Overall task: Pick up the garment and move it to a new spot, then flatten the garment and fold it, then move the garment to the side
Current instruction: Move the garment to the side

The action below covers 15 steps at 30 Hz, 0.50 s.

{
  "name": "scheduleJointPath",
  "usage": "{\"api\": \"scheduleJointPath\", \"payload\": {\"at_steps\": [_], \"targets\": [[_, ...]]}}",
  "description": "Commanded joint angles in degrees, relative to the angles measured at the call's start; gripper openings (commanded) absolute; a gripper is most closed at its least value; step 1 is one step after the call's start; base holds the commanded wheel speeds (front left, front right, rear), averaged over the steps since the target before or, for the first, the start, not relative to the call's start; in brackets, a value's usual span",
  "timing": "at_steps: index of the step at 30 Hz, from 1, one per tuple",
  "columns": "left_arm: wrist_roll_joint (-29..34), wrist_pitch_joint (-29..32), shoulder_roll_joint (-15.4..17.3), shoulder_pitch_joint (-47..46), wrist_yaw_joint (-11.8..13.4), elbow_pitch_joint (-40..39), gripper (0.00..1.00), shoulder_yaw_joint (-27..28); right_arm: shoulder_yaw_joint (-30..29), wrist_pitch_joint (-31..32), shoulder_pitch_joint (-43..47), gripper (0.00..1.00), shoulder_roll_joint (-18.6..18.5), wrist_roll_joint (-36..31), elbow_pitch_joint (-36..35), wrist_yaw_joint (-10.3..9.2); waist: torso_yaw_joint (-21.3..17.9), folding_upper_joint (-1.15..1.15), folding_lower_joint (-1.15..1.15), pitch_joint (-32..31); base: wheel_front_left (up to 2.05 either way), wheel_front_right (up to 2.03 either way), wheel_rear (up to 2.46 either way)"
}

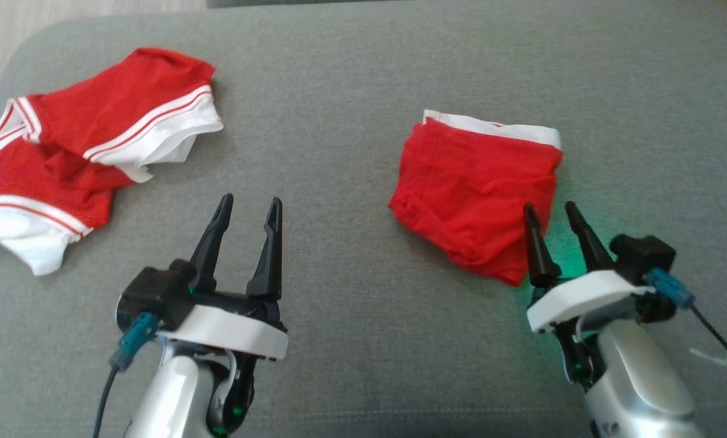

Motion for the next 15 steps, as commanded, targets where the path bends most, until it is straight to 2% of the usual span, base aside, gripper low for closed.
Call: {"api": "scheduleJointPath", "payload": {"at_steps": [1, 8, 13, 14, 15], "targets": [[0.3, -0.3, 0.4, -2.6, -0.5, -1.8, 1.00, 1.3, 1.9, -0.4, -3.1, 1.00, -0.1, 1.2, 1.3, -0.04, 1.0, 0.00, 0.00, 0.8, 0.00, 0.00, 0.00], [0.3, -0.3, 0.4, -3.1, -0.5, -1.8, 1.00, 1.1, 1.4, -0.9, -7.6, 1.00, -0.1, 2.5, 10.1, -0.04, 2.3, 0.00, 0.00, 1.7, 0.00, 0.00, 0.00], [0.6, -0.3, 0.4, -3.1, -0.7, -1.8, 1.00, 1.2, 3.3, -1.2, -10.4, 1.00, -0.1, 3.3, 15.6, -0.04, 2.8, 0.00, 0.00, 2.3, 0.00, 0.00, 0.00], [0.7, -0.3, 0.4, -3.1, -0.7, -1.8, 1.00, 1.2, 4.0, -1.2, -10.8, 0.57, -0.1, 3.6, 16.5, -0.04, 2.8, 0.00, 0.00, 2.4, 0.00, 0.00, 0.00], [0.8, -0.3, 0.4, -3.2, -0.7, -1.8, 1.00, 1.4, 5.0, -1.0, -11.3, 0.00, -0.1, 3.9, 17.2, -0.04, 2.7, 0.00, 0.00, 2.6, 0.00, 0.00, 0.00]]}}
